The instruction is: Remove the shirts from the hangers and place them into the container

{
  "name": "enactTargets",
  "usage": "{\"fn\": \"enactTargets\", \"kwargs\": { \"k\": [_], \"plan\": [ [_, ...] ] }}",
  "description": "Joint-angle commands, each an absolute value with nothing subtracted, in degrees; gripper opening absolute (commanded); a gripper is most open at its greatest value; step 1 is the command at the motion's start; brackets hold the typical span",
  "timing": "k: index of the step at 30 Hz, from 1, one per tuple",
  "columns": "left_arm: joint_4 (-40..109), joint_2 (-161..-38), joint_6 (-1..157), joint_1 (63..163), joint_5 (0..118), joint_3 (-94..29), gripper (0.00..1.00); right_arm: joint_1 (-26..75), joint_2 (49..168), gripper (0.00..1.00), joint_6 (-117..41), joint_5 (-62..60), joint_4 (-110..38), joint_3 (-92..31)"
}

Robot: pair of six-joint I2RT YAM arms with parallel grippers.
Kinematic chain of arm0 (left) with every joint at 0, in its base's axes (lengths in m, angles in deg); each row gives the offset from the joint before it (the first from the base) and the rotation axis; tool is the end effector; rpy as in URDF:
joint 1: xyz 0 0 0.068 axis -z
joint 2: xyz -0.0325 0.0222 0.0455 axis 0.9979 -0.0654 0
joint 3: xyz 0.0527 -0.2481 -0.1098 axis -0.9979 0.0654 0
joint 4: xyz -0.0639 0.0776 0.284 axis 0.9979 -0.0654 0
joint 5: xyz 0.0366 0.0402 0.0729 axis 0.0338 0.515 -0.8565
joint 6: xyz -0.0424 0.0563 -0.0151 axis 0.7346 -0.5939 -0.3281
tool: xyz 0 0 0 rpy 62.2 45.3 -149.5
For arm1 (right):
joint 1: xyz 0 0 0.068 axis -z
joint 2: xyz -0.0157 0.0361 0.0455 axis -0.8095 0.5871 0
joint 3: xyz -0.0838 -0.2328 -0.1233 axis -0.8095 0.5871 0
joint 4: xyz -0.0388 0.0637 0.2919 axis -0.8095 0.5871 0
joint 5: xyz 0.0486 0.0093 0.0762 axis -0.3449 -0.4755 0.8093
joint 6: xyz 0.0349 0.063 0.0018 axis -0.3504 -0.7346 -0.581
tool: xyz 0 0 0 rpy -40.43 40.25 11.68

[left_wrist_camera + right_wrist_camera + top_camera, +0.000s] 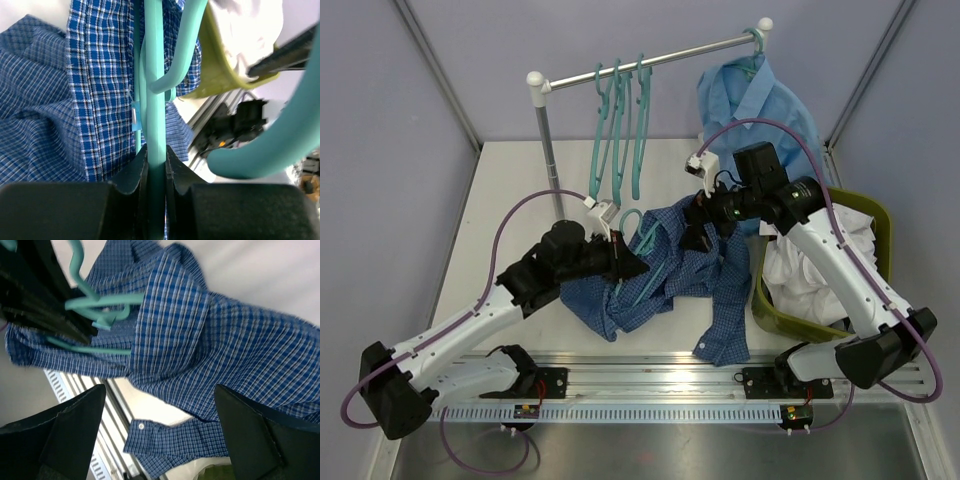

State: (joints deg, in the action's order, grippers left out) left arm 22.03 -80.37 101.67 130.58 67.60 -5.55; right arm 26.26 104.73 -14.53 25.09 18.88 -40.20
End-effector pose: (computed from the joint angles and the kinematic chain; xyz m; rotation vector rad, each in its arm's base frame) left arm 0.1923 -0.2124 0.2910 0.3785 2.1006 -1.1688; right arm 0.2683 0.1786 0.3832 -1.1445 2.0647 0.7917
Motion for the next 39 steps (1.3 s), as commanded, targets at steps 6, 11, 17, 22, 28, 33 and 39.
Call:
{"fn": "enactTargets", "kwargs": {
  "k": [6, 11, 17, 22, 28, 33, 39],
  "plan": [
    [27.39, -82.21, 106.57, 130.98, 67.48, -11.8, 0.0, 20.39, 111.52, 0.9, -19.47, 13.76, 13.6, -48.72],
    [26.16, -81.69, 105.87, 130.98, 66.26, -11.89, 0.0, 19.24, 113.37, 0.47, -17.89, 7.69, 14.48, -51.53],
    [21.43, -80.28, 101.75, 130.98, 62.48, -13.29, 0.0, 19.24, 111.7, 0.0, -14.46, 9.6, 17.99, -58.47],
    [18.95, -81.07, 98.58, 130.81, 60.72, -15.58, 0.0, 18.89, 113.54, 0.0, -7.26, 31.25, 28.94, -70.66],
    [21.49, -80.9, 96.29, 130.81, 61.59, -18.3, 0.0, 12.22, 116.97, 0.0, 4.42, 39.93, 40.99, -73.78],
    [26.76, -78.44, 94.8, 130.72, 62.47, -18.13, 0.0, 7.03, 117.77, 0.0, 11.38, 41.87, 47.7, -72.38],
    [32.31, -75.28, 89.88, 130.55, 69.58, -14.62, 0.0, 6.76, 117.15, 0.36, 1.72, 24.23, 36.37, -64.2]
  ]
}}
